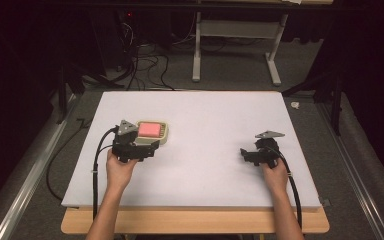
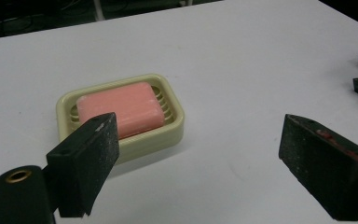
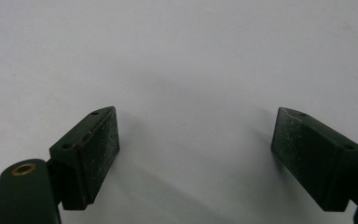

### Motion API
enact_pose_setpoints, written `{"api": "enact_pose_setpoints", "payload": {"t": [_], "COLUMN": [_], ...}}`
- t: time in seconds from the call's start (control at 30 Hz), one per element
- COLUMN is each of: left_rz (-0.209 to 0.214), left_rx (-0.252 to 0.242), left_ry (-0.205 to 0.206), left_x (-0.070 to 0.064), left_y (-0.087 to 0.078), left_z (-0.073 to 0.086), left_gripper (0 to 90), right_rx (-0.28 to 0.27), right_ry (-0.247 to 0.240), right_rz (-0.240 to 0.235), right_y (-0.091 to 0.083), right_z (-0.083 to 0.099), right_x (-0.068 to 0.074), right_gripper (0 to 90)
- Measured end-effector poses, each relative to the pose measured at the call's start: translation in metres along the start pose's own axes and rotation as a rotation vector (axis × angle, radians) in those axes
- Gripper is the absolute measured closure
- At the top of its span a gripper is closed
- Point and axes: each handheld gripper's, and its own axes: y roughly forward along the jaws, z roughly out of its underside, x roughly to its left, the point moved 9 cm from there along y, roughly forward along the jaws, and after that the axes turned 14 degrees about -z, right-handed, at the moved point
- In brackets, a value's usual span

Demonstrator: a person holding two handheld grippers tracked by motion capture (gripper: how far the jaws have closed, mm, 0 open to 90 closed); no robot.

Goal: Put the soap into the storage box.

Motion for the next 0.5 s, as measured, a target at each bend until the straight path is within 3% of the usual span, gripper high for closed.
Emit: {"api": "enact_pose_setpoints", "payload": {"t": [0.13, 0.5], "left_rz": [0.015, 0.053], "left_rx": [0.012, 0.000], "left_ry": [0.022, 0.026], "left_x": [-0.006, -0.020], "left_y": [-0.002, -0.007], "left_z": [0.002, 0.005], "left_gripper": [13.2, 13.4], "right_rx": [0.000, 0.000], "right_ry": [0.000, 0.000], "right_rz": [0.000, 0.000], "right_y": [0.000, 0.000], "right_z": [0.000, 0.000], "right_x": [0.000, 0.000], "right_gripper": [15.8, 15.8]}}
